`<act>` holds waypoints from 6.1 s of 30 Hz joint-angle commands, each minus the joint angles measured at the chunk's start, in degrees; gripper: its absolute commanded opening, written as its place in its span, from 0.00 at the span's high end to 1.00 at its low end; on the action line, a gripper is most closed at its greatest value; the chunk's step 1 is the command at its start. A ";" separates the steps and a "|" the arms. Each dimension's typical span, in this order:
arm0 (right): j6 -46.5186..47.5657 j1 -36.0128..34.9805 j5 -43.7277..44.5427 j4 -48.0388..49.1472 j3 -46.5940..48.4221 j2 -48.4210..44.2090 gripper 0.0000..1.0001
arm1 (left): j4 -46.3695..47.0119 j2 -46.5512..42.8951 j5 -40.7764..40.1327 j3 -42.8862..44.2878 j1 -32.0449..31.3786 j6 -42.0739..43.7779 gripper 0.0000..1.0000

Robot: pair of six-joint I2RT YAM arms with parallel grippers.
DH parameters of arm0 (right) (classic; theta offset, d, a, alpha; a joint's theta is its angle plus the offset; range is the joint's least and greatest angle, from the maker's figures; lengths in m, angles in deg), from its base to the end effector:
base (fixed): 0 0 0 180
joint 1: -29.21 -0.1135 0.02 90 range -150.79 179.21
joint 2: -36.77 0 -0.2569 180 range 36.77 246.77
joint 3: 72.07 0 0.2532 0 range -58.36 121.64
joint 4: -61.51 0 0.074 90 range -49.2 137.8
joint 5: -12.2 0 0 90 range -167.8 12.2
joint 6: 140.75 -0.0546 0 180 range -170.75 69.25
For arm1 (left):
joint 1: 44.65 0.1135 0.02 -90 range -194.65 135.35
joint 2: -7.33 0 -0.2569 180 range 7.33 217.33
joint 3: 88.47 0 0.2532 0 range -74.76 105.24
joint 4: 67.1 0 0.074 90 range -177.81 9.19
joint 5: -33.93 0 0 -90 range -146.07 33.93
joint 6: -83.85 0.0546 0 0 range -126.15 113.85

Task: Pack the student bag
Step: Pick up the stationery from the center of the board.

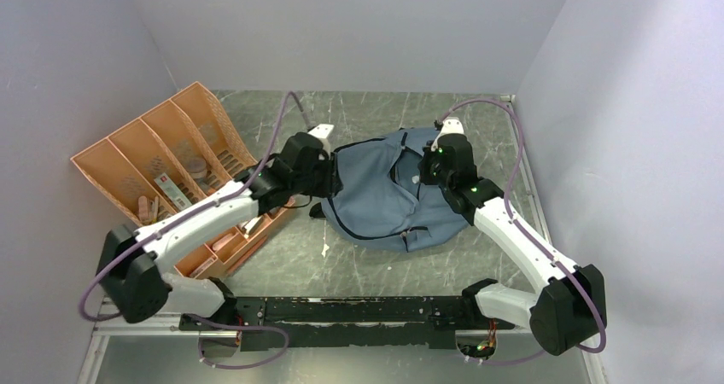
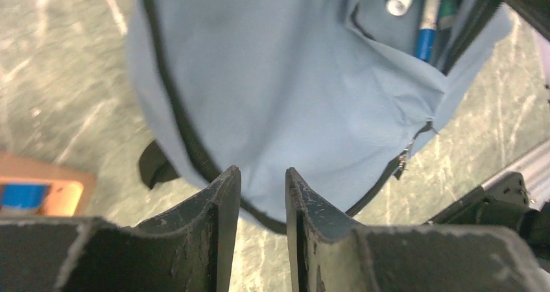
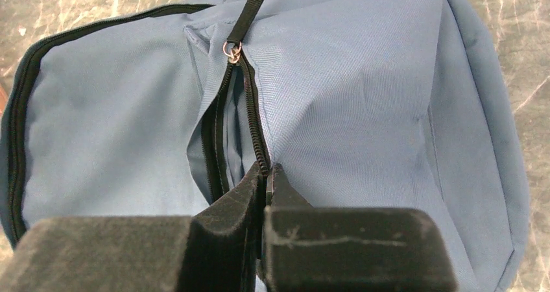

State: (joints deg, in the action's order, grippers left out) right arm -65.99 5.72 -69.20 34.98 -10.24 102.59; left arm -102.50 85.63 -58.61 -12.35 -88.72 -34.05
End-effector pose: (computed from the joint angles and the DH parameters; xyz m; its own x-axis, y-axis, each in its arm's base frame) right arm 0.2579 0.1032 0.2652 -0.5219 0.0566 -0.8511 -0.1438 0.9777 0.1532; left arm 0.2336 -0.2228 0.2770 -0.7006 0.0276 -0.7130 0.3867 0.8544 -0.3469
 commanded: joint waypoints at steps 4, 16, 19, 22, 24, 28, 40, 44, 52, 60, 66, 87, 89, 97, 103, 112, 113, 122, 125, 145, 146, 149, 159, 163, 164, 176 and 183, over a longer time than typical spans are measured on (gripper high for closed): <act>-1.13 -0.25 1.44 2.88 -1.38 -0.94 1.00 | -12.30 -10.83 -10.99 -8.58 0.20 -6.33 0.64; -1.16 -0.25 0.72 3.76 -2.30 -0.36 1.00 | -28.42 -19.18 -22.58 -18.78 0.15 -24.18 0.62; -1.36 -0.27 0.73 3.98 -2.50 -0.34 1.00 | -27.44 -18.11 -22.62 -21.02 0.16 -25.33 0.61; -1.39 -0.25 0.41 4.20 -2.73 -0.42 1.00 | -26.35 -16.52 -22.42 -22.10 0.18 -26.98 0.58; -1.31 -0.30 0.52 4.14 -2.70 -0.40 1.00 | -25.33 -15.54 -22.60 -23.13 0.35 -27.03 0.56; -1.13 -0.25 0.84 3.95 -2.68 -0.43 1.00 | -22.50 -14.25 -23.08 -24.79 1.97 -24.91 0.52; -1.22 -0.25 -0.01 3.99 -2.23 0.18 1.00 | -9.11 -20.59 -18.11 -26.46 6.18 -8.28 0.43; -1.24 -0.26 -0.20 4.16 -2.49 0.02 1.00 | -10.15 -19.88 -14.52 -23.38 6.20 -3.94 0.47; -1.92 -0.23 -0.94 5.88 -4.20 -0.38 1.00 | -6.75 -25.65 -6.64 -23.93 6.21 5.17 0.45; -2.05 -0.17 -1.11 5.73 -4.59 -1.00 1.00 | -4.08 -28.12 -9.24 -26.73 6.20 2.76 0.43; -1.26 -0.18 -1.01 3.44 -2.12 -1.44 0.83 | -1.92 -28.64 -11.99 -25.54 6.21 -0.23 0.42; 15.51 -18.33 -19.94 19.32 2.80 1.81 0.61 | -16.49 -26.67 -30.47 2.87 6.24 -4.27 0.37; 18.57 -21.65 -21.90 22.44 2.46 4.85 0.61 | -18.19 -25.57 -31.86 6.97 6.31 -3.79 0.37; 40.59 -35.52 -29.51 23.71 7.19 18.22 0.68 | -19.99 -24.35 -32.06 16.45 6.28 0.62 0.37; 53.89 -42.80 -38.98 24.10 8.45 26.04 0.66 | -20.45 -26.45 -31.26 15.42 6.28 0.23 0.37; 64.74 -46.02 -45.88 14.60 20.63 39.69 0.66 | -18.56 -26.89 -26.46 14.08 6.28 0.44 0.38; 65.55 -46.18 -46.02 13.37 22.15 41.36 0.66 | -18.42 -27.07 -26.27 13.88 6.20 0.40 0.38; 67.89 -46.23 -48.36 6.27 35.00 53.00 0.63 | -17.72 -28.51 -23.75 12.59 6.26 0.68 0.38; 66.97 -46.20 -48.61 6.71 37.09 55.34 0.62 | -18.09 -28.40 -23.18 12.57 6.27 0.70 0.38; 66.29 -44.02 -50.33 2.73 48.37 65.36 0.60 | -16.77 -28.56 -20.67 11.88 6.24 -0.18 0.38; 66.24 -43.82 -50.47 2.59 48.88 65.78 0.60 | -16.92 -28.48 -20.61 11.88 6.28 -0.21 0.38; 66.20 -43.51 -50.68 1.63 50.27 66.87 0.60 | -16.93 -28.41 -20.49 11.96 6.25 -0.23 0.38; 65.49 -42.74 -51.13 0.52 53.10 69.12 0.58 | -15.57 -29.70 -19.90 10.76 6.29 0.21 0.38; 64.60 -42.29 -51.33 -0.21 54.07 69.98 0.57 | -15.17 -29.94 -19.94 10.30 6.27 0.38 0.38; 64.60 -42.23 -51.32 -0.62 54.33 70.17 0.57 | -15.14 -30.00 -19.95 10.20 6.28 0.39 0.38; 66.51 -42.00 -48.52 -16.59 62.73 74.54 0.56 | -14.87 -30.12 -20.29 9.35 6.26 0.18 0.38; 65.02 -42.00 -45.75 -15.06 58.24 71.97 0.64 | -14.28 -29.66 -19.89 8.98 6.25 0.39 0.38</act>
State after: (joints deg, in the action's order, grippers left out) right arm -0.84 -36.90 -119.64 21.67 50.78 175.22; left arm -119.03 56.00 -79.75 -2.84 -82.93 -34.38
